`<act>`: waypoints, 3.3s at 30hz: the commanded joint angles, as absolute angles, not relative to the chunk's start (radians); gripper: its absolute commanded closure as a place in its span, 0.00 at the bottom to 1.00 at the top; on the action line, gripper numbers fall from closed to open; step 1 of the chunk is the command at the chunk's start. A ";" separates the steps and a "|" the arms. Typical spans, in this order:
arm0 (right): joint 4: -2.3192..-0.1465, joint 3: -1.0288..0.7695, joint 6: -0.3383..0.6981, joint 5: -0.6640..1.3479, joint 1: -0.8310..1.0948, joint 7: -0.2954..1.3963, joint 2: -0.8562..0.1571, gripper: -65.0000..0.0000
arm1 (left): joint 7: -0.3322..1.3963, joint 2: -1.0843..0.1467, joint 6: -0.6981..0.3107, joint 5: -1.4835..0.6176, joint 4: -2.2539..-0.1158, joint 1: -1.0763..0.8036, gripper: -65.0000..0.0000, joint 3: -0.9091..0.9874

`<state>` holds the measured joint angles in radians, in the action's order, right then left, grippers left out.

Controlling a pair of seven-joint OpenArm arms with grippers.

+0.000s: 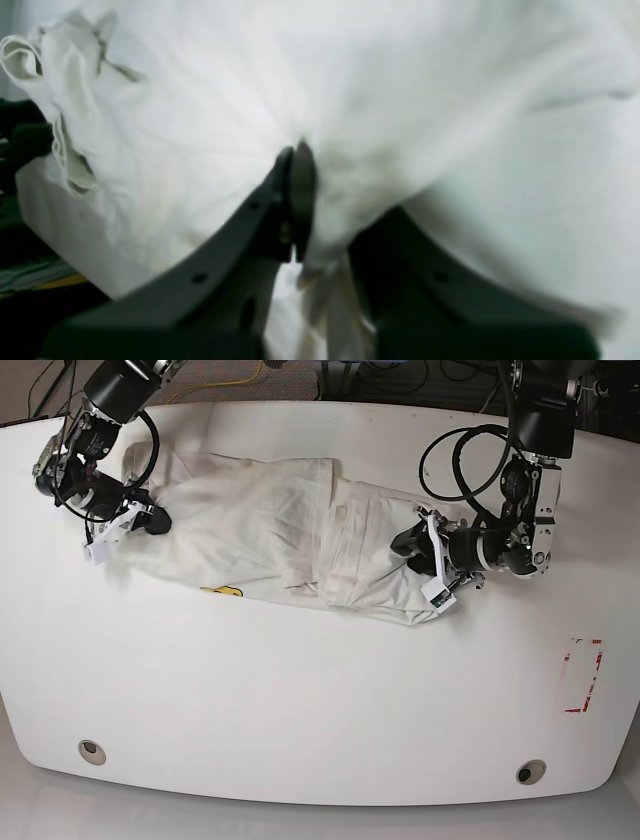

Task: Layout the t-shirt on the table in an organized manner, then fold the t-shirt properly
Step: 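Pinch both ends of the folded shirt with both grippers, then lift both ends and bring the grippers toward each other, folding in half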

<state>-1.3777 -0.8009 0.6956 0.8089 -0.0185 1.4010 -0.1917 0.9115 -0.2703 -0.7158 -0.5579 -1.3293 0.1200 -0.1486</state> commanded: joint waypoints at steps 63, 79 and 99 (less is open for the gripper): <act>-1.833 -0.298 0.698 0.969 -0.045 1.396 -0.022 1.00 | 0.954 -0.079 -0.633 -0.498 -1.337 0.189 0.60 -0.309; -1.831 -0.300 0.698 0.970 -0.047 1.394 -0.025 1.00 | 0.932 -0.085 -0.638 -0.616 -1.468 0.185 0.60 -0.263; -1.833 -0.300 0.698 0.969 -0.067 1.394 -0.024 1.00 | 0.928 -0.114 -0.693 -0.662 -1.466 0.090 0.60 -0.180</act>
<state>-1.8164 -0.3000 0.6960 0.9398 -0.0456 1.4181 -0.0223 0.9497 -0.1139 -0.6861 -0.6395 -1.4487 0.0799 -0.1837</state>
